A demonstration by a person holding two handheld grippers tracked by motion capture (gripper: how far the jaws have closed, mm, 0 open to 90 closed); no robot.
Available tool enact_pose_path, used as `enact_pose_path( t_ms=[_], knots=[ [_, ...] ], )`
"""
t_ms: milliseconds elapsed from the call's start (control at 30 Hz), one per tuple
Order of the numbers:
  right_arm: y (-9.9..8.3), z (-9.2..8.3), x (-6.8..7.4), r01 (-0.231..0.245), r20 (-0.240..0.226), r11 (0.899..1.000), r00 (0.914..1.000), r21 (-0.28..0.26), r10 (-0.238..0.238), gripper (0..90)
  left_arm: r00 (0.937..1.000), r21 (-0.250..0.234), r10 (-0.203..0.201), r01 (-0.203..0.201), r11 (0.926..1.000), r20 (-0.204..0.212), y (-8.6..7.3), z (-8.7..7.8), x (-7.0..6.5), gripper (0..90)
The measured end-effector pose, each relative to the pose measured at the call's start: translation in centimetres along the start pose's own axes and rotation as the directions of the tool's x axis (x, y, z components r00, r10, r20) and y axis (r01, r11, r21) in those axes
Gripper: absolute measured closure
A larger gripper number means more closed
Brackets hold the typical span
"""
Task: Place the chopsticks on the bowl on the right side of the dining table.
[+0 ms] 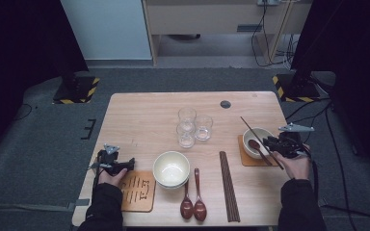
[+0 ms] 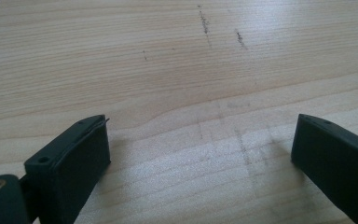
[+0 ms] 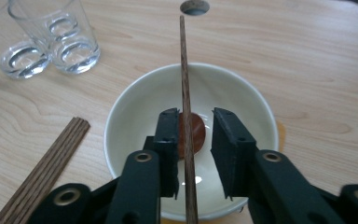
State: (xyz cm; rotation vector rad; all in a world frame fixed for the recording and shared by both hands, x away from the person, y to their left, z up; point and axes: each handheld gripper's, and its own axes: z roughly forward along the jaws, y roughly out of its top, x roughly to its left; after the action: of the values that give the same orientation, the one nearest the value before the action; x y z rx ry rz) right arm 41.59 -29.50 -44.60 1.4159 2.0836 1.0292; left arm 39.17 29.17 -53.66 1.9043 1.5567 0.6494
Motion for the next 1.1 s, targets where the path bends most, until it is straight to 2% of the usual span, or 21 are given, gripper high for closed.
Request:
enact_pose_path(
  t_ms=[200, 433, 800, 1100],
  knots=[
    [0.2, -1.2, 0.1, -0.021, 0.002, 0.999, 0.9998, -0.041, 0.021, 65.9, 1.0, 0.0, 0.0, 0.0, 1.0, 0.0, 0.0, 0.0, 0.0, 3.2],
    [0.7, -2.7, 0.8, -0.019, 0.002, 0.996, 0.9998, -0.086, 0.02, 61.6, 1.0, 0.0, 0.0, 0.0, 1.0, 0.0, 0.0, 0.0, 0.0, 3.2],
    [1.2, -5.6, 2.6, -0.013, -0.009, 0.988, 0.9999, -0.156, 0.011, 54.7, 1.0, 0.0, 0.0, 0.0, 1.0, 0.0, 0.0, 0.0, 0.0, 3.2],
    [1.3, -6.5, 4.2, 0.0, -0.011, 0.984, 0.9999, -0.178, -0.002, 51.6, 1.0, 0.0, 0.0, 0.0, 1.0, 0.0, 0.0, 0.0, 0.0, 3.3]
  ],
)
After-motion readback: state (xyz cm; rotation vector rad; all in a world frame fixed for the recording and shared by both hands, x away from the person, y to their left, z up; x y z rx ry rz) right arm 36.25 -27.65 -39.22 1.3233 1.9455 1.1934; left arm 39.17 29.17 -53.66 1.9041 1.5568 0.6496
